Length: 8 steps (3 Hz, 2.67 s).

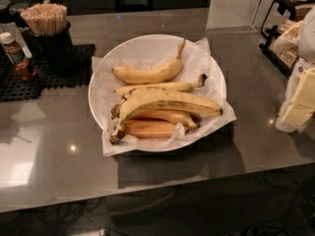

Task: Pick banana from white bowl

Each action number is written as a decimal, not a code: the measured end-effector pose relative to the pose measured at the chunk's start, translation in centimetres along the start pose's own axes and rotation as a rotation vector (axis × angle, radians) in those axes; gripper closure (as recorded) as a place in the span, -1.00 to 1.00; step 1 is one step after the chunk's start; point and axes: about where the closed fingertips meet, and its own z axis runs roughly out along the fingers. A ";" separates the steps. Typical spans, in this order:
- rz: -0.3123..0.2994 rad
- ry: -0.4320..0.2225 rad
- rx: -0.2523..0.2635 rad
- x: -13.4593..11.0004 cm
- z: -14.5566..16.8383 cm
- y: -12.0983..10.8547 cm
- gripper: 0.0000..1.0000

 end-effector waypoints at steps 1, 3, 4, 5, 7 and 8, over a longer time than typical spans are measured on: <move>0.000 0.000 0.000 0.0 0.0 0.0 -1.00; -0.328 -0.061 -0.136 -6.9 2.6 5.2 -1.00; -0.524 -0.070 -0.218 -10.9 4.7 8.3 -1.00; -0.641 -0.094 -0.250 -14.3 5.9 10.2 -1.00; -0.703 -0.098 -0.262 -17.2 7.0 11.0 -0.69; -0.703 -0.098 -0.262 -17.2 7.0 11.0 -0.20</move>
Offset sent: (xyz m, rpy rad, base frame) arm -0.0184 0.0679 -0.0267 0.0013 0.0880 0.3100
